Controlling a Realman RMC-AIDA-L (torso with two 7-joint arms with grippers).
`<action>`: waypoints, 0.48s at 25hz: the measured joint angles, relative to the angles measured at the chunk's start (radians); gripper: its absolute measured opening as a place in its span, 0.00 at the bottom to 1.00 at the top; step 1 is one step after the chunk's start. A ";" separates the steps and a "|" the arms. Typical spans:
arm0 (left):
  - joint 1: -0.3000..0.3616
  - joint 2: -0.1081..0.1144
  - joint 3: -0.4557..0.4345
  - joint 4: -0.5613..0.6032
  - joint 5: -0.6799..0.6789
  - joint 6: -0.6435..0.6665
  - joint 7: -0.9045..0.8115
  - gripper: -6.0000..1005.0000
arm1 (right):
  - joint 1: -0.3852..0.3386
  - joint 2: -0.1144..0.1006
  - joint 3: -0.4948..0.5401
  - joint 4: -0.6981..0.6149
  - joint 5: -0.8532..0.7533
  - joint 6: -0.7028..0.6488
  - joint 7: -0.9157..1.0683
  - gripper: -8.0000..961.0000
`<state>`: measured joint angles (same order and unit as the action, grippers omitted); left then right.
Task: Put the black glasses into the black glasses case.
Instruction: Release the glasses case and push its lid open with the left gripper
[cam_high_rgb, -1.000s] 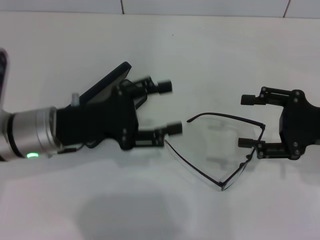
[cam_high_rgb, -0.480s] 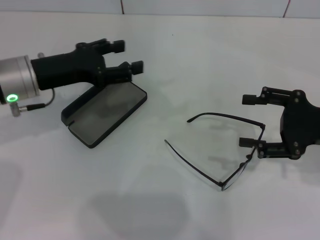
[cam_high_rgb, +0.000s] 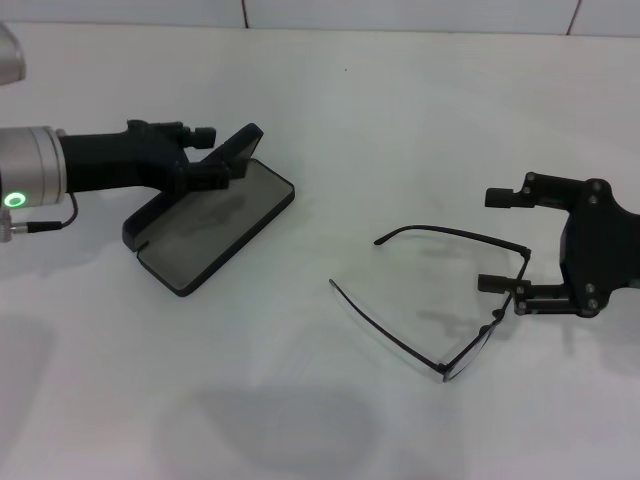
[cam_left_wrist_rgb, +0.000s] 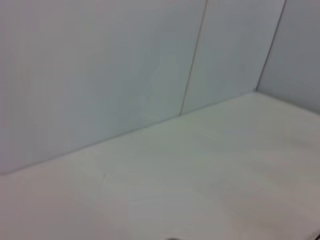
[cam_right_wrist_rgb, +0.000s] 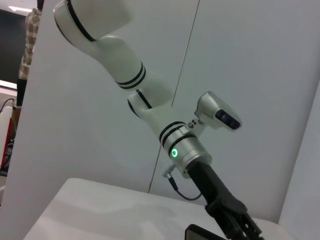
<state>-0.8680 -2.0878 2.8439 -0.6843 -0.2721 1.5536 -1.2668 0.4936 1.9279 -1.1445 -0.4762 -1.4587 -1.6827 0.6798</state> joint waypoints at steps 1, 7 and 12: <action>-0.001 0.000 0.000 0.000 0.006 -0.007 -0.004 0.81 | 0.000 0.000 -0.001 0.000 0.000 0.000 -0.003 0.77; -0.004 0.001 0.000 -0.001 0.044 -0.034 -0.022 0.62 | 0.000 0.002 -0.004 0.000 -0.008 0.001 -0.018 0.76; -0.009 0.000 0.000 0.008 0.070 -0.090 -0.039 0.54 | 0.000 0.005 -0.002 0.000 -0.025 0.002 -0.039 0.76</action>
<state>-0.8773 -2.0883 2.8439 -0.6765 -0.2024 1.4635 -1.3058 0.4940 1.9327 -1.1469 -0.4760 -1.4835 -1.6809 0.6406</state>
